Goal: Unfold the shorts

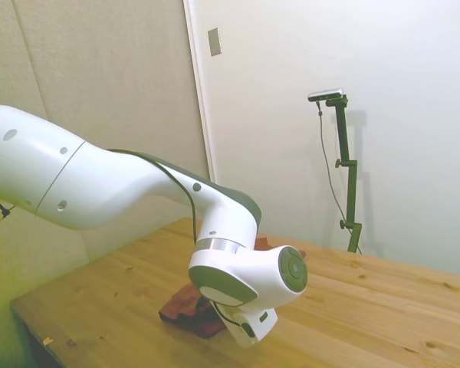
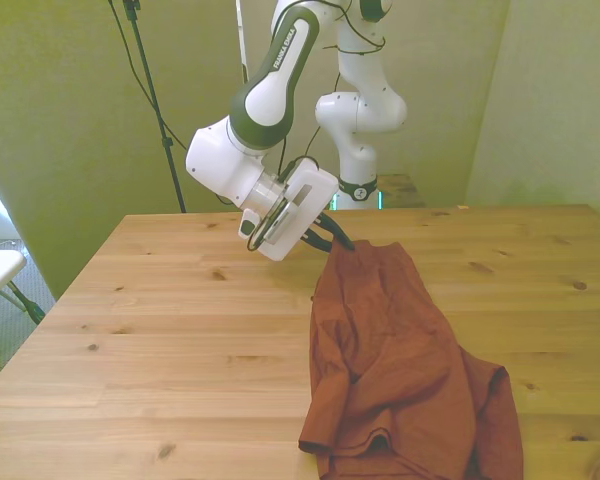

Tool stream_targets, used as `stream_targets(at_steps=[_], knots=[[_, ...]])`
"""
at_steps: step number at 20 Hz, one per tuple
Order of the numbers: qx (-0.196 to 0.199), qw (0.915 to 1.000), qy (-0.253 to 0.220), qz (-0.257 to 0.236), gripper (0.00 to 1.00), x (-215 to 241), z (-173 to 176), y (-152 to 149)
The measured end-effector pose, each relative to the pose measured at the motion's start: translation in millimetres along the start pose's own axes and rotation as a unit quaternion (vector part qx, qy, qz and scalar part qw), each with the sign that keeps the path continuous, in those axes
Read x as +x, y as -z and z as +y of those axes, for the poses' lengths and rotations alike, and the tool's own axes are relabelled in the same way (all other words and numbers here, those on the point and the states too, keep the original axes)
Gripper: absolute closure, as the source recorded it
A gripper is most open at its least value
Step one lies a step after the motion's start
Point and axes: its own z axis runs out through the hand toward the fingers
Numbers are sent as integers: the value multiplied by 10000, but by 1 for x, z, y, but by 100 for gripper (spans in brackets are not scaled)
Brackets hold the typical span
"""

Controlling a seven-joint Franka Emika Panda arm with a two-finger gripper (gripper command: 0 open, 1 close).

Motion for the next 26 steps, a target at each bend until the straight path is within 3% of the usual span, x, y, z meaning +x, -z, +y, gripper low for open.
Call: stream_targets(at_steps=[4,7,13,22,23,26], knots=[[-86,9996,273,36,100,-17,-24,2],[-374,9982,454,150,100,-34,-55,-6],[-962,9923,750,218,100,-56,-113,-52],[-1420,9832,1146,63,100,-84,-159,-114],[-1473,9816,1214,4,0,-88,-161,-122],[-1704,9749,1424,-180,0,-98,-167,-148]])
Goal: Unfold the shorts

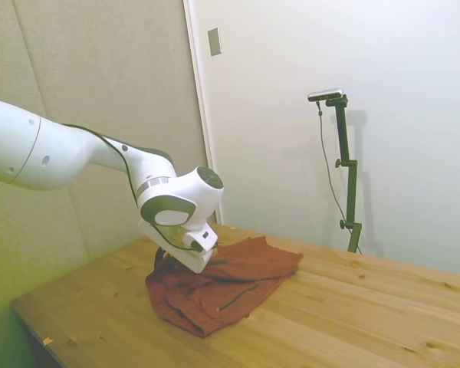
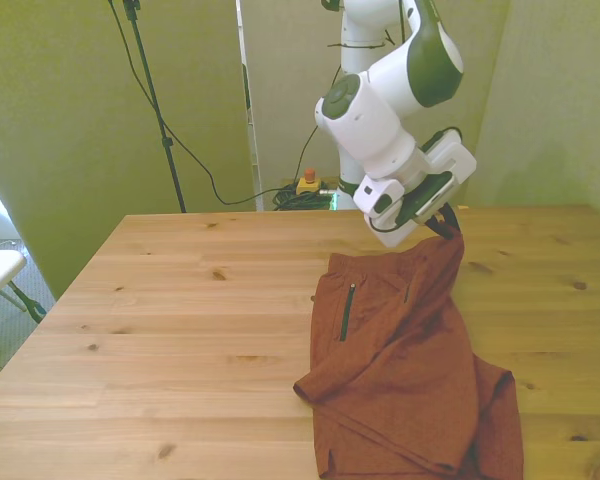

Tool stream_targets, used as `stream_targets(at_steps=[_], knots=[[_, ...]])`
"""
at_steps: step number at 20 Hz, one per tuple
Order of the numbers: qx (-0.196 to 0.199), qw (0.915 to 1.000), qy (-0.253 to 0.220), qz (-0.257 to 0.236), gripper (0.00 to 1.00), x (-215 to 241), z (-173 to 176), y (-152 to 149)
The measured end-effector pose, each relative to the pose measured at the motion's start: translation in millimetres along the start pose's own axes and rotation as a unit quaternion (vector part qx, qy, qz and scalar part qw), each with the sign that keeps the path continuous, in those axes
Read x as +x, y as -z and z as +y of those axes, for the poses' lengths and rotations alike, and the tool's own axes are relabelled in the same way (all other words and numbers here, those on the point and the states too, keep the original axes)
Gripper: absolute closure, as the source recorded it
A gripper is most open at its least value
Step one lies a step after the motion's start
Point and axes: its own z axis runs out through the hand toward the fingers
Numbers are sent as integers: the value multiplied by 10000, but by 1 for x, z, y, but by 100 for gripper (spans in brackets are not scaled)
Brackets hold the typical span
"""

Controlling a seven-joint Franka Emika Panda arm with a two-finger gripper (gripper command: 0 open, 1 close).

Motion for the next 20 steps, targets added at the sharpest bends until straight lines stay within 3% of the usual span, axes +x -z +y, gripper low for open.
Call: stream_targets(at_steps=[4,9,14,20], knots=[[-182,9992,274,-229,0,-5,-10,-29],[-246,9986,379,-290,0,-6,-7,-42],[-237,9979,551,-248,0,-14,-18,-38],[-91,9958,908,-117,0,-35,-58,-25]])
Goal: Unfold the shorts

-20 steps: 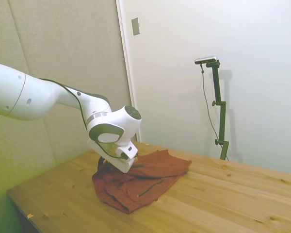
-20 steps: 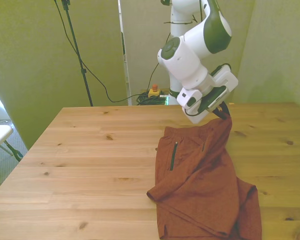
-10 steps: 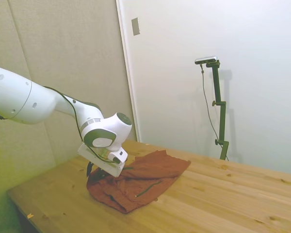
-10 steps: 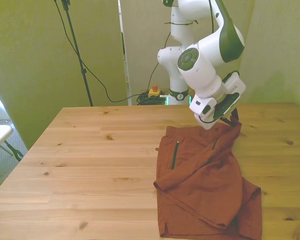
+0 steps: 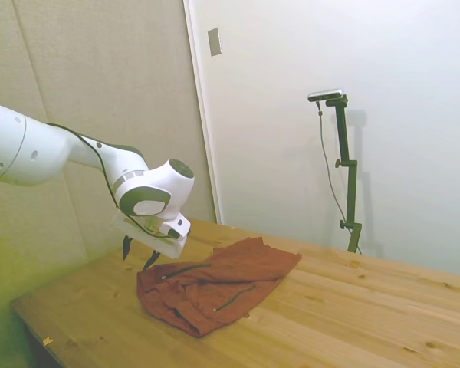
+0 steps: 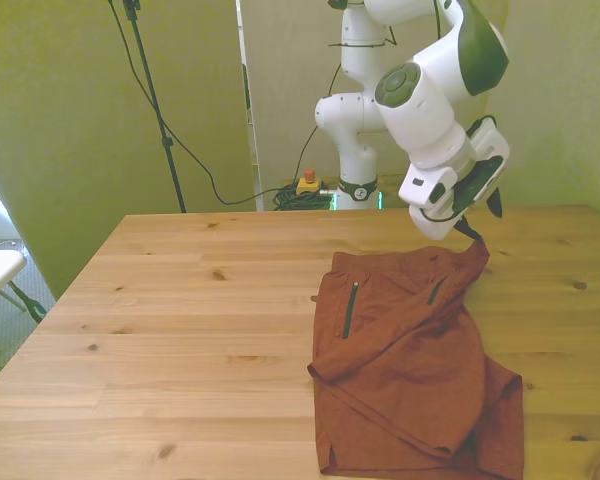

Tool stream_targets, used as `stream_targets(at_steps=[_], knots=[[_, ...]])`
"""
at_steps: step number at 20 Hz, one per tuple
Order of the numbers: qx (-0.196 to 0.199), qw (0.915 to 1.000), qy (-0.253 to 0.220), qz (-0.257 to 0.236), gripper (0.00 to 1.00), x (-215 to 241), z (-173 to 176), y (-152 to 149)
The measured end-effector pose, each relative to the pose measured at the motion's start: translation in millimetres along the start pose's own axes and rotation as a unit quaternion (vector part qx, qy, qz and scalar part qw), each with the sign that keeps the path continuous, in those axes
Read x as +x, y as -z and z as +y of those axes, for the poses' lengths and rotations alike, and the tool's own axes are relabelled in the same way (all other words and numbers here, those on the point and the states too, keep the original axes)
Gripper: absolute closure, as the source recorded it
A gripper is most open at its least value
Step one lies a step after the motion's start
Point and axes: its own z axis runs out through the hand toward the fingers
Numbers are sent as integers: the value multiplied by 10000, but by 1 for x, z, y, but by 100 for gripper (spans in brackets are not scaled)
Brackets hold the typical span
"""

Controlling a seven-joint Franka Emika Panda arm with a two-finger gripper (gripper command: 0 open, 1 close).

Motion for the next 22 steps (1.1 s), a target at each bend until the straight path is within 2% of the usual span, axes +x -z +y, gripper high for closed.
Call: stream_targets(at_steps=[7,12,14,17,19,22], knots=[[287,9989,-278,-247,0,20,8,-29],[424,9987,-272,-123,0,34,-5,-23],[284,9980,-488,283,0,35,-8,-1],[-24,9921,-805,962,0,35,5,53],[-178,9842,-1073,1397,0,39,32,91],[-357,9662,-1578,2007,0,51,88,140]])
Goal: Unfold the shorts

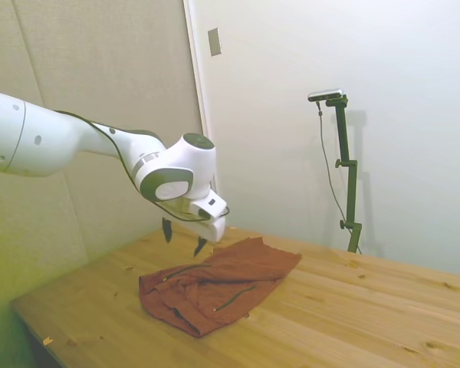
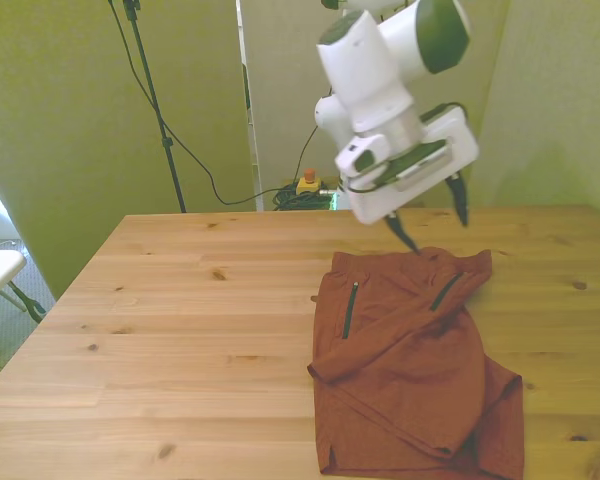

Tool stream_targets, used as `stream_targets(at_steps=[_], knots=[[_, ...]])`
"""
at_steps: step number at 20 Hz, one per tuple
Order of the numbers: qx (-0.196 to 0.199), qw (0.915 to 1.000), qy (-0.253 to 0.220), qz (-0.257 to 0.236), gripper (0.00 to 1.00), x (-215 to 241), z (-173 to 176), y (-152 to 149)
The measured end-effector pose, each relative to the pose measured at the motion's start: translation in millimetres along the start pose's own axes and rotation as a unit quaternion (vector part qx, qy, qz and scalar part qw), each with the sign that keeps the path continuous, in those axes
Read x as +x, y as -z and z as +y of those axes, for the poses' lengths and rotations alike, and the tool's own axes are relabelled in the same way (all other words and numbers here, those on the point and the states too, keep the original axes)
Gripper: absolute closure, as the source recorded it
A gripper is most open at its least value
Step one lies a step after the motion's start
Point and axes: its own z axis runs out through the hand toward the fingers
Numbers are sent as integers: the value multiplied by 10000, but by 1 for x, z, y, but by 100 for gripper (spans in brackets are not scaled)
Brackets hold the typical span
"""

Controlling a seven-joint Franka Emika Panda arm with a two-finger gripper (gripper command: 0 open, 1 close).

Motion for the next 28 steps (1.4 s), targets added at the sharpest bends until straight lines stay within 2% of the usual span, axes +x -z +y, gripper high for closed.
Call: stream_targets(at_steps=[4,7,10,14,15,22,28], knots=[[-200,9939,-762,777,0,59,53,30],[-355,9829,-1342,1208,0,90,62,25],[-509,9668,-1997,1511,0,119,58,4],[-705,9384,-2823,1865,0,152,46,-15],[-696,9361,-2885,1887,0,157,41,-20],[-567,9411,-2849,1732,0,160,3,-49],[-686,9409,-2912,1587,0,160,7,-75]])
